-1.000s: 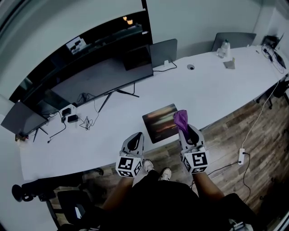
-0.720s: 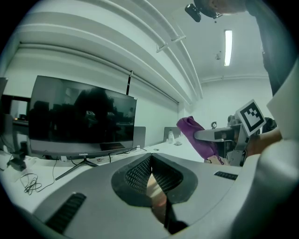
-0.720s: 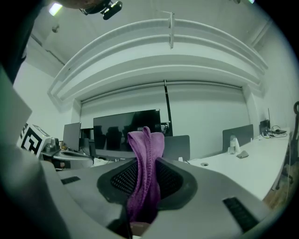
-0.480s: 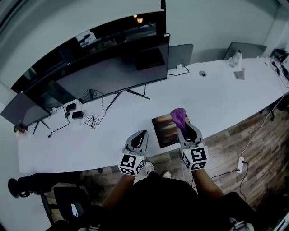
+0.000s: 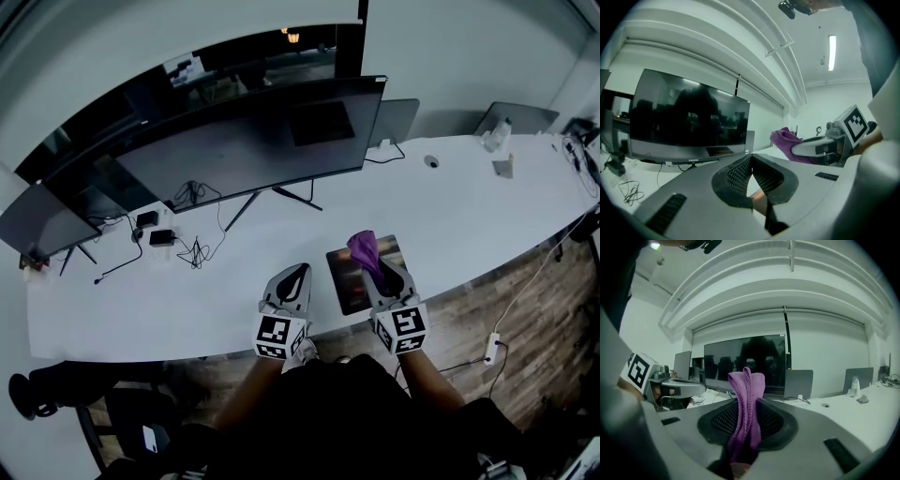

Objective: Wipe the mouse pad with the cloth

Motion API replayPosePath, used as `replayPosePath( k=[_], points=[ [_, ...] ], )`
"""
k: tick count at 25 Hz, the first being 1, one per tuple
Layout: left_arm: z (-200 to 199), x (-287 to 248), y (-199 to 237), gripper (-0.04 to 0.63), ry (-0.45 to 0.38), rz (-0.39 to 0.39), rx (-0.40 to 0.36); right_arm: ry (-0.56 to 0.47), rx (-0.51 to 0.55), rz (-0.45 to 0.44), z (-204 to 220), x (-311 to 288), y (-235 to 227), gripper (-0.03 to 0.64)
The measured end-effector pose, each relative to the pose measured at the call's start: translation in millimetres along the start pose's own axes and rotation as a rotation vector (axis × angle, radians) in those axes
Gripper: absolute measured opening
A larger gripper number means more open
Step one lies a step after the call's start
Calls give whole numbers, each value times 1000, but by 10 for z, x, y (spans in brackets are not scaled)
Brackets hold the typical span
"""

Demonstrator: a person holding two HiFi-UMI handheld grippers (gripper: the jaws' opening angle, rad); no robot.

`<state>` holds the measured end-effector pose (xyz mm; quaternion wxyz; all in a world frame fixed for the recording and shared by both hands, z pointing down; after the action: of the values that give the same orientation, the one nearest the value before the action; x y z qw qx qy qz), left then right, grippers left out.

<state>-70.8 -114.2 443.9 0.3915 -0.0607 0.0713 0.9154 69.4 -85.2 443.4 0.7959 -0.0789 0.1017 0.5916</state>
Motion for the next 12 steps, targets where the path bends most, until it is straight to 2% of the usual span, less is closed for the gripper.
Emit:
replayPosePath(
  k=[2,5,8,12],
  points=[
    [-56,-29,32,18,-10,-1,17,6,-3,-6,37,-80,33,114],
    [-109,-82,19,18,-15,11,-9,21,-11,-23,94,-216,77,115],
    [-36,-162,38,18,7,9,-31,21,-20,-46,125,-355,72,114],
    [91,-256,79,18,44,-28,-6,59,-35,-74,219,-497,-1,114]
  ],
)
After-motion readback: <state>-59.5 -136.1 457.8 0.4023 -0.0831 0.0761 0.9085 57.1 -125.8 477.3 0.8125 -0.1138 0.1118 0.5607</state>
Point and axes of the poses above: the fingertips, and each gripper's own axes: x backward along the fingers, y to its left, z out of its underside, the point moved 1 cm from there along x, backward along the fingers, and after that the axes turned 1 degree about -z, right-handed, at the moved point
